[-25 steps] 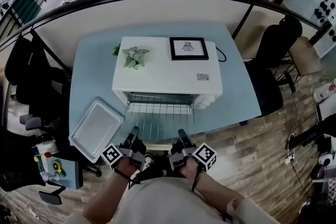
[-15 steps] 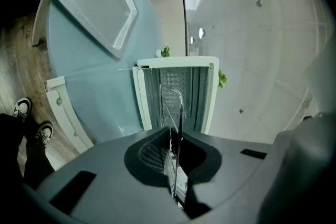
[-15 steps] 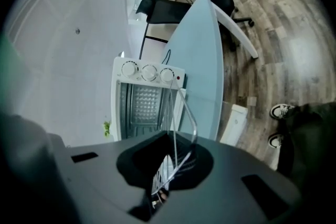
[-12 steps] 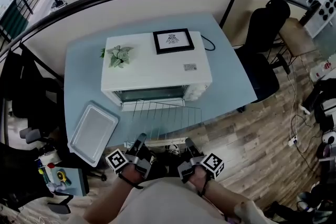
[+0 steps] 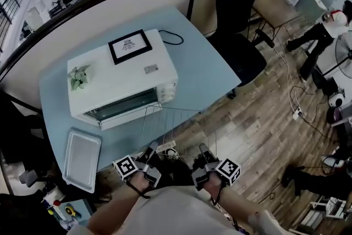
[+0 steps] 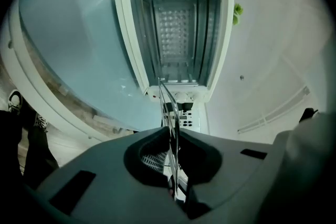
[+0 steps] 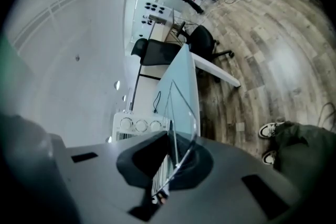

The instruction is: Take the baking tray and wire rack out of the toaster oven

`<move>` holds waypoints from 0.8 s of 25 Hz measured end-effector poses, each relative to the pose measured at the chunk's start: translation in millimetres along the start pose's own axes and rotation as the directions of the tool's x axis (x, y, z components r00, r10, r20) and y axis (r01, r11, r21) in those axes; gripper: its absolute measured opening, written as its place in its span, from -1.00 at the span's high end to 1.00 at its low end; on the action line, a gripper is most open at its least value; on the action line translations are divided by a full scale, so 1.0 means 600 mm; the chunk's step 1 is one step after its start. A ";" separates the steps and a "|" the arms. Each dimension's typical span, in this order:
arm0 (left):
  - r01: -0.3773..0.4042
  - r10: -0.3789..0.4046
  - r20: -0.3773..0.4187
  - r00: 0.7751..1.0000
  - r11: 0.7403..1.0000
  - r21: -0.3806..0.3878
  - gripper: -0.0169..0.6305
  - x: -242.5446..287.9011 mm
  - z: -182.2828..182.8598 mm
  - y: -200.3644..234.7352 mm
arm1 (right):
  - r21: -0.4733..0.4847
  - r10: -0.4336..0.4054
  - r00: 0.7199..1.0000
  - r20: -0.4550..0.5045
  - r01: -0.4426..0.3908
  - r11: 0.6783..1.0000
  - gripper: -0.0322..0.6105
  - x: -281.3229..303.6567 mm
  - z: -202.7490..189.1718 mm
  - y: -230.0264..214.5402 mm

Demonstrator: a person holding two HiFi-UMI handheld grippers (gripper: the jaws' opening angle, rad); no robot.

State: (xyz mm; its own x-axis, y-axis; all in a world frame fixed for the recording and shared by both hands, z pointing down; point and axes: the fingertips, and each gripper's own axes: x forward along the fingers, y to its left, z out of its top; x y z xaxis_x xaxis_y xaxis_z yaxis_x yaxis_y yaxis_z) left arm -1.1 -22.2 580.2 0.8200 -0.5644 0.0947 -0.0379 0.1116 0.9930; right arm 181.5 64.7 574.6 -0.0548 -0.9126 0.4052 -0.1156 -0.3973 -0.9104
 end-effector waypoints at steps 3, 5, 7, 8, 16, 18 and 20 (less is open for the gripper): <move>-0.003 0.004 -0.082 0.997 1.000 0.009 0.92 0.039 -0.039 0.001 | 0.017 -0.021 0.998 0.065 0.020 1.000 0.88 -0.029 0.041 -0.017; -0.002 0.004 -0.137 0.991 1.000 0.016 0.92 0.065 -0.065 0.001 | 0.041 -0.024 0.994 0.105 0.020 0.999 0.88 -0.047 0.066 -0.028; -0.009 0.014 -0.178 0.984 1.000 0.025 0.92 0.086 -0.083 0.004 | 0.068 -0.031 0.990 0.141 0.021 0.997 0.88 -0.062 0.085 -0.037; -0.013 0.019 -0.193 0.981 0.999 0.031 0.92 0.096 -0.089 0.006 | 0.074 -0.031 0.987 0.158 0.019 0.997 0.88 -0.066 0.094 -0.040; -0.058 0.076 -0.234 0.969 0.995 0.085 0.92 0.180 -0.102 0.031 | 0.062 -0.043 0.971 0.235 0.029 0.998 0.88 -0.042 0.167 -0.065; -0.082 0.105 -0.235 0.966 0.991 0.106 0.92 0.201 -0.099 0.044 | 0.048 -0.050 0.968 0.245 0.039 0.998 0.88 -0.022 0.189 -0.072; -0.107 0.132 -0.228 0.965 0.987 0.118 0.92 0.221 -0.096 0.056 | 0.056 -0.059 0.965 0.254 0.046 0.997 0.88 -0.002 0.208 -0.078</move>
State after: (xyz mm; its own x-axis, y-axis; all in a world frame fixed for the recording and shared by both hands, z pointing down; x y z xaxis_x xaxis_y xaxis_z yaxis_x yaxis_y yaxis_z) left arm 139.2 -46.1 622.3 0.9164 -0.3433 0.2060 -0.1923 0.0739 0.9785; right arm 310.6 72.1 606.5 0.2057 -0.8820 0.4239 -0.0622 -0.4441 -0.8938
